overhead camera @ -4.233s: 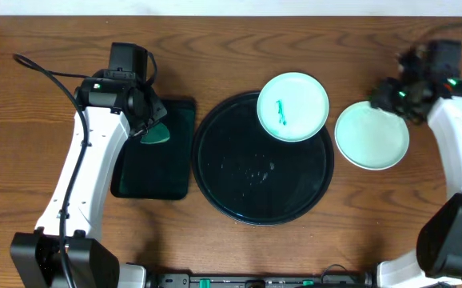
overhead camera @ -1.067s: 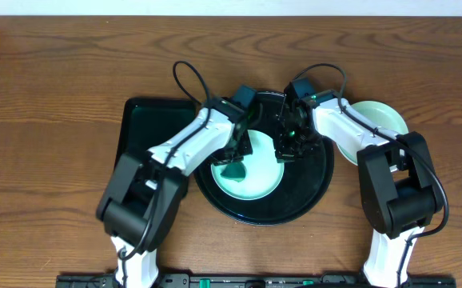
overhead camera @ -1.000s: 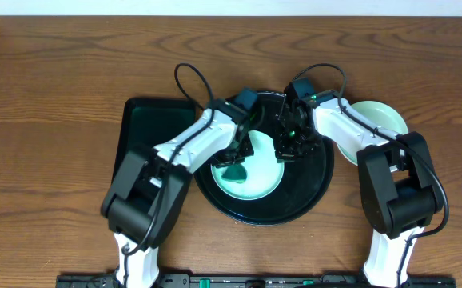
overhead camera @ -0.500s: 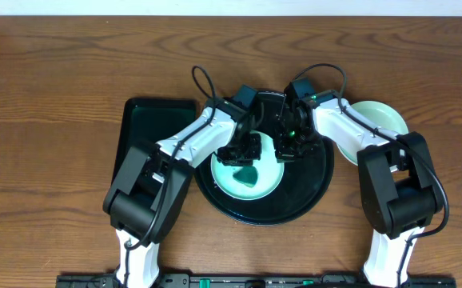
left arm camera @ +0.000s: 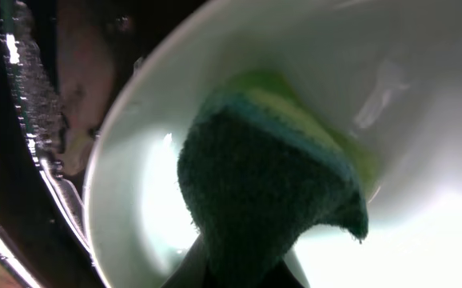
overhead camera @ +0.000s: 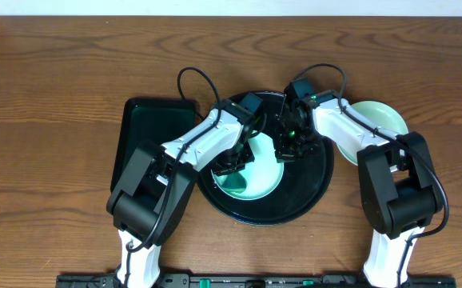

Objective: Clean dirty plates on tray and stack at the side
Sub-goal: 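Scrub the green plate with the sponge while the right gripper holds it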

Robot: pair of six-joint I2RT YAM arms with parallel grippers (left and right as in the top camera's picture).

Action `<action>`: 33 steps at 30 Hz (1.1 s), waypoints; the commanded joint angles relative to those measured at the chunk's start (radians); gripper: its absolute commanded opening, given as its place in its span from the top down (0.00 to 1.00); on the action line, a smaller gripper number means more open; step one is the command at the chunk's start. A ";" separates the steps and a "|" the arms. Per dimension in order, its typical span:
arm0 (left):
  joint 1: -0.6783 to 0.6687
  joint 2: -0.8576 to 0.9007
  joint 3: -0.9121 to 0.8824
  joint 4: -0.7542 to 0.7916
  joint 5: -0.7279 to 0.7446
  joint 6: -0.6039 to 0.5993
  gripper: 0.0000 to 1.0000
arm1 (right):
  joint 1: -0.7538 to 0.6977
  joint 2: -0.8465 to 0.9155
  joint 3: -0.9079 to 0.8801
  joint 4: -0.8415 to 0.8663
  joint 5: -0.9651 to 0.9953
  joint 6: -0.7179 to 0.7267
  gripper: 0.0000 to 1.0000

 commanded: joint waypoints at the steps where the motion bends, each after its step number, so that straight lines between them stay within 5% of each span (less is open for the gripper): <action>1: -0.018 0.032 -0.027 0.034 0.129 0.106 0.93 | 0.018 0.065 -0.027 0.043 0.039 0.028 0.99; 4: -0.042 0.032 -0.027 0.116 0.207 0.259 0.93 | 0.018 0.065 -0.027 0.043 0.039 0.029 0.99; 13: -0.035 0.032 -0.027 0.233 0.155 0.280 0.93 | 0.018 0.065 -0.027 0.043 0.039 0.029 0.99; 21: -0.005 0.032 -0.027 0.053 -0.283 -0.066 0.93 | 0.018 0.065 -0.027 0.043 0.039 0.028 0.99; 33: -0.034 0.032 -0.027 0.177 0.390 0.391 0.93 | 0.018 0.065 -0.027 0.043 0.038 0.028 0.99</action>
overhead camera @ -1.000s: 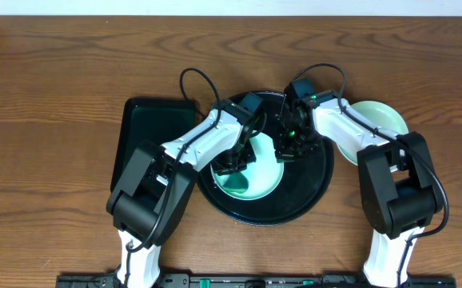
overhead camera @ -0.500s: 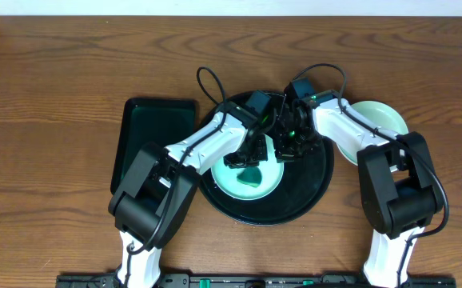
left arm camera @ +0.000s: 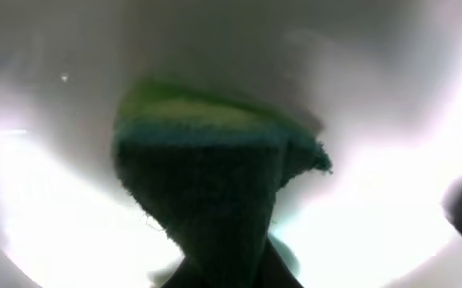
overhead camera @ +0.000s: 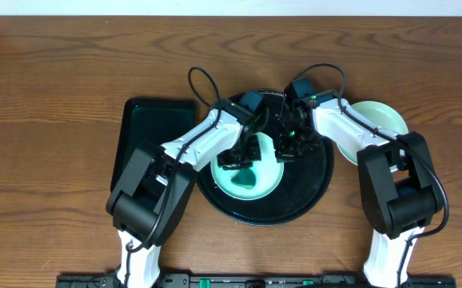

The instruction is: Clean dirty plates on tray and stack at the side

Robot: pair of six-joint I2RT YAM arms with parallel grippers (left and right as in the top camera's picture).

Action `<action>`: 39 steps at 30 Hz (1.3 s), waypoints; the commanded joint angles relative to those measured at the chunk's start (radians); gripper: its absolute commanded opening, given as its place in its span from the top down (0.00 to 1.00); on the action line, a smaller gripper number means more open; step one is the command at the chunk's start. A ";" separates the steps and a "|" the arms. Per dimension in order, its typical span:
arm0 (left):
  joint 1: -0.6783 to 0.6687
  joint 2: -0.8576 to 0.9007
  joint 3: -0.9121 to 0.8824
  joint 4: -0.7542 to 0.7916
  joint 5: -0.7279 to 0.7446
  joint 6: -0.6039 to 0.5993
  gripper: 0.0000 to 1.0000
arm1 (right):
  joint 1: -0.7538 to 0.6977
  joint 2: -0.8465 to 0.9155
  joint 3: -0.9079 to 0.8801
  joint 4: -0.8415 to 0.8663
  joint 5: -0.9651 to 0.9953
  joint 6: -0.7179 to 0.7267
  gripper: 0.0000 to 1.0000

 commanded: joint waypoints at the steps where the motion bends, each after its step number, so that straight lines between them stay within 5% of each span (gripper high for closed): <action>1: -0.032 0.034 -0.022 0.059 0.243 0.162 0.93 | 0.018 0.065 -0.026 0.043 0.038 0.028 0.99; 5: -0.013 0.034 -0.022 0.132 0.182 0.134 0.93 | 0.018 0.065 -0.026 0.043 0.039 0.028 0.99; 9: 0.025 0.034 -0.022 0.094 -0.169 -0.052 0.93 | 0.018 0.065 -0.026 0.043 0.039 0.028 0.99; 14: 0.076 0.027 0.019 -0.034 -0.354 -0.109 0.93 | 0.018 0.065 -0.026 0.044 0.039 0.028 0.99; 30: 0.369 -0.475 0.119 -0.299 -0.333 0.103 0.93 | 0.029 0.050 -0.016 0.040 0.059 -0.002 0.99; 34: 0.451 -0.491 0.117 -0.332 -0.328 0.112 0.93 | 0.058 -0.030 -0.014 0.031 0.206 0.003 0.99; 39: 0.476 -0.422 0.087 -0.331 -0.280 0.145 0.93 | 0.172 -0.240 -0.014 -0.013 0.660 0.003 0.99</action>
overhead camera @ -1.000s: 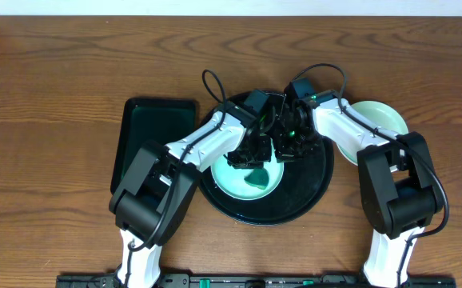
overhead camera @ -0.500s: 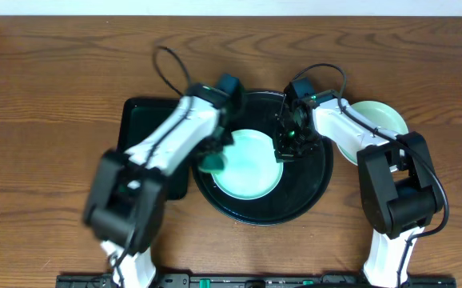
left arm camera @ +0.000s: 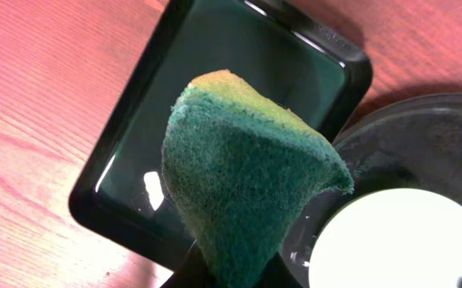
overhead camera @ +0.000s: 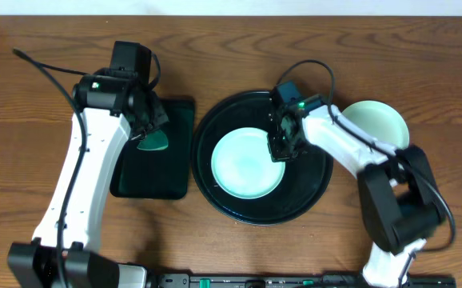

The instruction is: Clean dirty plates on tray and stack at the side

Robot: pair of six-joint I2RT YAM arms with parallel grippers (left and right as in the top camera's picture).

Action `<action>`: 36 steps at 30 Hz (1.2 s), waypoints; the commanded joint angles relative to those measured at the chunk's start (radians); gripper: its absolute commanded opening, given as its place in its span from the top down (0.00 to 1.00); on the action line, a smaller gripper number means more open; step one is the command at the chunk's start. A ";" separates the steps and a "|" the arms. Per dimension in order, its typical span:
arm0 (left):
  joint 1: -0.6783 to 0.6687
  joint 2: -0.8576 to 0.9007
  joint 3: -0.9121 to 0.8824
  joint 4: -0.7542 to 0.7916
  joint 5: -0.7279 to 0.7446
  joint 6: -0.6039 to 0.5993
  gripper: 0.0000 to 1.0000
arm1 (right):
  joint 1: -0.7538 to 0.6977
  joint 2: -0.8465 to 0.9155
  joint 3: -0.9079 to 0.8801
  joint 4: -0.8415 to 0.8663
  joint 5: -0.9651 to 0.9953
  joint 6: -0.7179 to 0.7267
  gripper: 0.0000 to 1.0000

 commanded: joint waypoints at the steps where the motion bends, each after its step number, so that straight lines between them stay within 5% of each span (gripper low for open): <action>1: 0.008 0.062 -0.021 -0.004 0.020 0.029 0.93 | 0.085 -0.157 0.001 -0.011 0.429 0.007 0.99; 12: 0.008 0.179 -0.021 0.005 0.066 0.029 0.93 | 0.372 -0.294 0.001 -0.015 1.123 0.009 0.99; 21: 0.008 0.179 -0.021 0.020 0.067 0.029 0.93 | 0.531 -0.294 0.001 -0.026 1.486 0.009 0.99; 30: 0.008 0.179 -0.021 0.023 0.067 0.029 0.93 | 0.577 -0.296 0.001 -0.045 1.526 0.010 0.99; 36: 0.008 0.179 -0.021 0.023 0.067 0.029 0.93 | 0.497 -0.296 0.001 -0.085 1.164 0.098 0.99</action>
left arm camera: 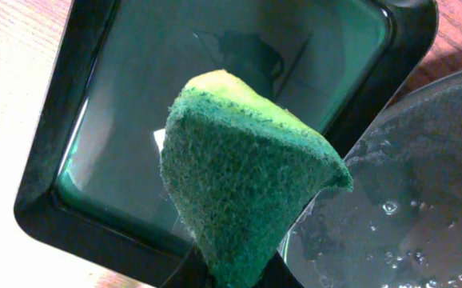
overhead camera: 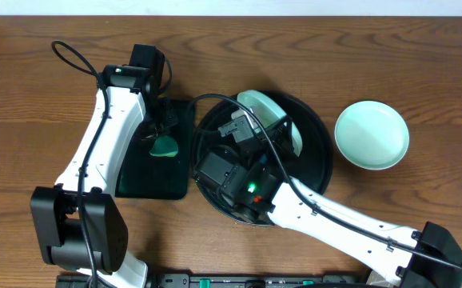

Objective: Clean dirty plates on tray and stack at the side
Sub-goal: 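Lift the green plate with the right gripper and stack it on the plates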

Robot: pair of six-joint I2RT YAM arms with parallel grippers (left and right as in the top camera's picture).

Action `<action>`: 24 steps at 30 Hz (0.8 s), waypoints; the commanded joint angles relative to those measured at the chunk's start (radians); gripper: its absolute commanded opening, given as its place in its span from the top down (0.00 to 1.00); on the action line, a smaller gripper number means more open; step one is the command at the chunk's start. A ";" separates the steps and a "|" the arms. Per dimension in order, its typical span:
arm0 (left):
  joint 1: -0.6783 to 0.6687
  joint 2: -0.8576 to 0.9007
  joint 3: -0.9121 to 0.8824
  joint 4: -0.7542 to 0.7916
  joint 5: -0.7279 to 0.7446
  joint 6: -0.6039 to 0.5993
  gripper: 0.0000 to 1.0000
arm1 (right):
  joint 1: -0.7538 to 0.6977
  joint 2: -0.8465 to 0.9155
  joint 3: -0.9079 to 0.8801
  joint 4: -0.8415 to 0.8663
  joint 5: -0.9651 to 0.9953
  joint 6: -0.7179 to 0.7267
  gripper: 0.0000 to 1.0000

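My left gripper (overhead camera: 161, 138) is shut on a green sponge (left arm camera: 247, 176), which hangs just above the black rectangular tray (left arm camera: 95, 120). In the overhead view the sponge (overhead camera: 165, 146) is over that tray's right half. My right arm reaches across the round black tray (overhead camera: 315, 160). Its gripper (overhead camera: 251, 132) is at the rim of a mint plate (overhead camera: 272, 112). That plate stands tilted over the far part of the round tray, partly hidden by the arm. A second mint plate (overhead camera: 372, 134) lies flat on the table to the right.
The rectangular tray (overhead camera: 139, 180) lies left of the round tray, nearly touching it. Water drops cover the round tray's surface (left arm camera: 407, 184). Black cables loop above both arms. Bare wood lies around the trays.
The mint plate lay flat in the round tray's middle; now it is tilted up at the tray's far side. My right arm now crosses over the tray. The sponge hangs lower over the rectangular tray.
My left gripper pressed the sponge into the plate on the round tray at two moments while my right gripper stayed at the plate's rim. Then the sponge was over the rectangular tray and the plate lay bare. Now the plate is tilted up.
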 commanded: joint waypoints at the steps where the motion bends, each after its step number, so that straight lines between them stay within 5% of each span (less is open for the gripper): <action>1: 0.004 -0.003 -0.006 -0.003 -0.002 0.006 0.93 | -0.087 -0.019 0.001 -0.037 -0.264 0.128 0.99; 7: 0.004 -0.003 -0.006 -0.003 -0.002 0.006 0.93 | -0.390 -0.054 0.005 -0.029 -0.895 0.141 0.99; 11: 0.004 -0.003 -0.006 -0.003 -0.002 0.006 0.93 | -0.718 -0.136 0.005 0.003 -1.283 0.070 0.99; 19: 0.004 -0.003 -0.006 -0.003 -0.002 0.006 0.93 | -1.319 -0.134 -0.002 -0.056 -1.366 0.071 0.99; 24: 0.004 -0.003 -0.006 -0.003 -0.002 0.006 0.93 | -1.425 -0.051 -0.056 -0.030 -1.367 0.071 0.99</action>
